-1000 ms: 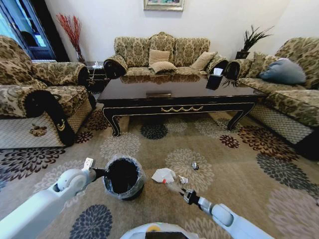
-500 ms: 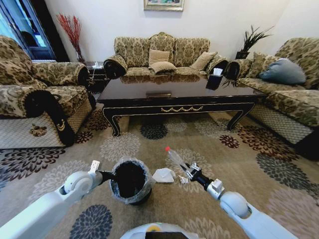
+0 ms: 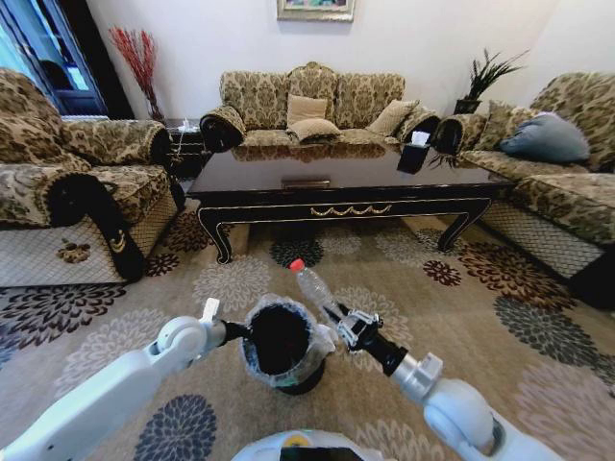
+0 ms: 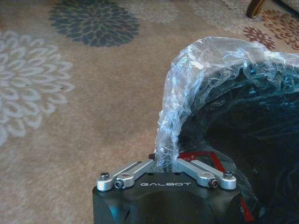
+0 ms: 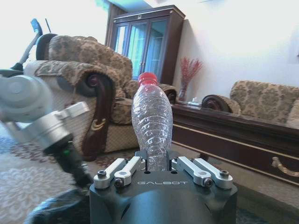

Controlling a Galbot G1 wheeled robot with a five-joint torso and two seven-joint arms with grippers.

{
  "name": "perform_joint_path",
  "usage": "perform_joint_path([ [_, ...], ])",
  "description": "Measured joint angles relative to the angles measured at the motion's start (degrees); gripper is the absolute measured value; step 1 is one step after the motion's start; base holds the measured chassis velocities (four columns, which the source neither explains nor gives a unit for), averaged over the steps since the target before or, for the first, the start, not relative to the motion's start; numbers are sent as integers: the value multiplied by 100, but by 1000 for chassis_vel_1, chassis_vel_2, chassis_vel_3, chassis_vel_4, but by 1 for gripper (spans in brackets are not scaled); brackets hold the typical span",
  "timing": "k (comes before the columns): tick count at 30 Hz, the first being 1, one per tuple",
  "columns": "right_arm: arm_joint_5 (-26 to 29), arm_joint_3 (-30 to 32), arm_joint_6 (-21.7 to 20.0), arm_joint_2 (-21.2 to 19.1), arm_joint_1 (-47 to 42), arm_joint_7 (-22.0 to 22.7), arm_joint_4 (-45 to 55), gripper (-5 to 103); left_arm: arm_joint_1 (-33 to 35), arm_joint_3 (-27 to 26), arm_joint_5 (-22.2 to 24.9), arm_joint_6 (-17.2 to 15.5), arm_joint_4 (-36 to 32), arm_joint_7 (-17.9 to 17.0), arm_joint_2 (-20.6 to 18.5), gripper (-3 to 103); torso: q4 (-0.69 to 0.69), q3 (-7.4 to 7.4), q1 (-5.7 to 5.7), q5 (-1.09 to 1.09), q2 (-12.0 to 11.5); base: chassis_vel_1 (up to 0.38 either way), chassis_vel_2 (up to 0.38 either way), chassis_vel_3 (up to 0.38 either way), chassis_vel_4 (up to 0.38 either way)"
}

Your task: Move to the front of the table and pick up the trash from the floor, then place it into the trash bin.

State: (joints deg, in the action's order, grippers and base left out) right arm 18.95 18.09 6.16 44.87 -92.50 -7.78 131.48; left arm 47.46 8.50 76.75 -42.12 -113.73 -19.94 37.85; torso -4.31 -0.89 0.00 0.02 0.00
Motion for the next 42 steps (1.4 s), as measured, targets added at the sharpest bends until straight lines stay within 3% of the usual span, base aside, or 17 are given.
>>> perform_joint_path([
  [8,-279,-448,-37,208,79,-14,-29,20,-649,978,119,0,185,-316,374,0,-1,0,0,-1,0,0,0,0,0],
  [17,-465,-604,-44,315,35,-25,-173,19,-1061,1369,339,0,240,-509,565,0,0,0,0,-2,0,0,0,0,0],
  [18,-463,-606,-44,316,48,-31,-191,24,-1112,1406,357,0,240,-528,564,0,1,0,0,-1,0,0,0,0,0],
  [20,-460,-608,-44,316,62,-33,-202,24,-1146,1429,378,0,240,-538,564,0,1,0,0,-1,0,0,0,0,0],
  [24,-438,-607,-44,323,73,-33,-224,46,-1190,1452,417,-1,240,-563,569,0,0,0,0,-1,0,0,0,0,0],
  [25,-438,-607,-44,323,73,-33,-224,46,-1190,1452,417,-1,240,-563,569,0,0,0,0,-1,0,0,0,0,0],
  [30,-447,-584,-46,334,49,-26,-242,67,-1189,1422,409,-2,263,-566,531,0,0,-1,0,-2,0,0,0,0,0],
  [33,-454,-586,-64,343,51,-4,-246,73,-1193,1386,407,-2,267,-565,495,0,0,0,0,-2,0,0,0,0,0],
  [36,-461,-588,-75,362,40,7,-246,89,-1145,1333,383,-2,260,-562,453,0,0,0,0,-2,0,0,0,0,0],
  [39,-460,-574,-77,382,29,24,-247,98,-1007,1212,331,-2,247,-544,390,0,-1,0,0,-2,0,0,0,0,0],
  [42,-442,-552,-81,391,33,47,-247,99,-868,1055,279,-2,244,-520,316,0,-1,-1,0,-2,0,0,0,0,0],
])
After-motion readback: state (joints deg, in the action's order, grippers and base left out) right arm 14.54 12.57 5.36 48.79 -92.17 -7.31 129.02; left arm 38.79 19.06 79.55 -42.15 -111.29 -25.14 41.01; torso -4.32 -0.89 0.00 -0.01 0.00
